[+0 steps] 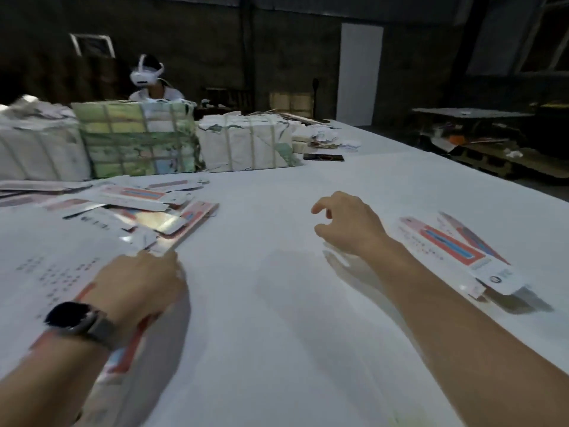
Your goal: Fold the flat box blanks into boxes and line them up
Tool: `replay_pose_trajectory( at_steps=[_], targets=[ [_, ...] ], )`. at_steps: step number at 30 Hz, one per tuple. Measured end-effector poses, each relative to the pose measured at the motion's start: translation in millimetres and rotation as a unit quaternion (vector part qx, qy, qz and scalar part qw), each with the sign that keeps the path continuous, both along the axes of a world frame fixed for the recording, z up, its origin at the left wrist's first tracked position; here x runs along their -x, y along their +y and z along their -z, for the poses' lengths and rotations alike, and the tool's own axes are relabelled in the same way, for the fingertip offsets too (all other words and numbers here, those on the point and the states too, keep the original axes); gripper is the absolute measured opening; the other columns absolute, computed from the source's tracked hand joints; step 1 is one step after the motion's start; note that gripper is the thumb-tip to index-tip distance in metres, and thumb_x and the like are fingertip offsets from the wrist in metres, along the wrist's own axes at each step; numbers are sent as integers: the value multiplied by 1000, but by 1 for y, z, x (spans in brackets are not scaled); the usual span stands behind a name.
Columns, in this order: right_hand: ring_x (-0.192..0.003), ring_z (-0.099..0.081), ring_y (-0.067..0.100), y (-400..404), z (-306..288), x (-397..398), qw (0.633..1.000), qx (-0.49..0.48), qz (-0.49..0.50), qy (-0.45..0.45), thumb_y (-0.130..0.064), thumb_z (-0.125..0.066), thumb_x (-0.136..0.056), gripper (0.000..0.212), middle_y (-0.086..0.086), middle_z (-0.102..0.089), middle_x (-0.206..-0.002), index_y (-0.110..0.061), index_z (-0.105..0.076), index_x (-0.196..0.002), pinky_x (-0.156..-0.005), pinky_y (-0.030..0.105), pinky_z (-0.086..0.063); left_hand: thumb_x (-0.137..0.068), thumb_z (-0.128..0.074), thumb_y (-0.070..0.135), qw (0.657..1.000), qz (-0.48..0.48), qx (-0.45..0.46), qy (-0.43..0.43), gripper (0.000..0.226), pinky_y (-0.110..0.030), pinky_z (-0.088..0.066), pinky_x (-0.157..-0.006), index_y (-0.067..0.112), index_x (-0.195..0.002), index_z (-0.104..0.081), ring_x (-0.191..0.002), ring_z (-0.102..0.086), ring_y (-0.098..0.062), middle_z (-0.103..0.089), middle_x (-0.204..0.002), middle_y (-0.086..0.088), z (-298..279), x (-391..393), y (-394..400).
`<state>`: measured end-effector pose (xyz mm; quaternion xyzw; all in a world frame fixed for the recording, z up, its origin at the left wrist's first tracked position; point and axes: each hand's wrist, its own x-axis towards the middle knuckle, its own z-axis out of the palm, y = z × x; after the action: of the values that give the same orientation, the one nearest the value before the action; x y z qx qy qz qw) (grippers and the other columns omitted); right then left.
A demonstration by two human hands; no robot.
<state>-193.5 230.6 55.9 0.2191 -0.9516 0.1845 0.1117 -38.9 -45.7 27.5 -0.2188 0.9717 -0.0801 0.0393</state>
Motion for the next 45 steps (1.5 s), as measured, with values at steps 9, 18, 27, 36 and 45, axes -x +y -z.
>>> replay_pose_trajectory(
  at_steps=[9, 18, 27, 36, 45],
  targets=[
    [-73, -48, 2, -55, 1, -57, 981, 30, -188, 43, -34, -65, -86, 22, -14, -56, -89, -38, -68, -108, -77, 33, -47, -96, -46, 9, 993, 97, 48, 36, 31, -32, -26, -52, 15, -125, -38, -78, -45, -32, -38, -76, -2, -21, -16, 37],
    [-63, -54, 6, -75, 5, -86, 939, 223, -262, -24, -29, -70, -87, 15, -15, -63, -76, -39, -61, -95, -64, 17, -42, -92, -42, 1, 896, 158, -270, 315, 63, -30, -38, -48, 38, -142, -29, -62, -51, -15, -53, -79, 2, -67, -10, 54],
    [-70, -62, 26, -76, -14, -94, 872, 411, -252, -80, -39, -68, -83, 36, -5, -56, -80, -48, -47, -111, -68, 40, -57, -99, -59, 5, 576, 98, -678, 446, 44, -30, -57, -51, 31, -132, -46, -69, -75, -16, -79, -88, 0, -71, -12, 55],
    [-83, -70, 34, -81, -20, -104, 804, 515, -273, -115, -3, -56, -94, 56, 13, -65, -96, -43, -41, -130, -67, 50, -60, -98, -63, 35, 629, 56, -636, 444, 33, -20, -54, -54, 33, -124, -42, -73, -71, 1, -64, -110, -1, -53, -6, 74],
    [-57, -50, 1, -88, -17, -103, 812, 477, -305, -143, -23, -47, -97, 38, -13, -51, -62, -32, -60, -131, -52, 23, -47, -98, -52, 56, 531, 146, -786, 279, 46, -27, -46, -68, 12, -100, -63, -67, -51, -13, -51, -77, -6, -58, -15, 94]
  ],
)
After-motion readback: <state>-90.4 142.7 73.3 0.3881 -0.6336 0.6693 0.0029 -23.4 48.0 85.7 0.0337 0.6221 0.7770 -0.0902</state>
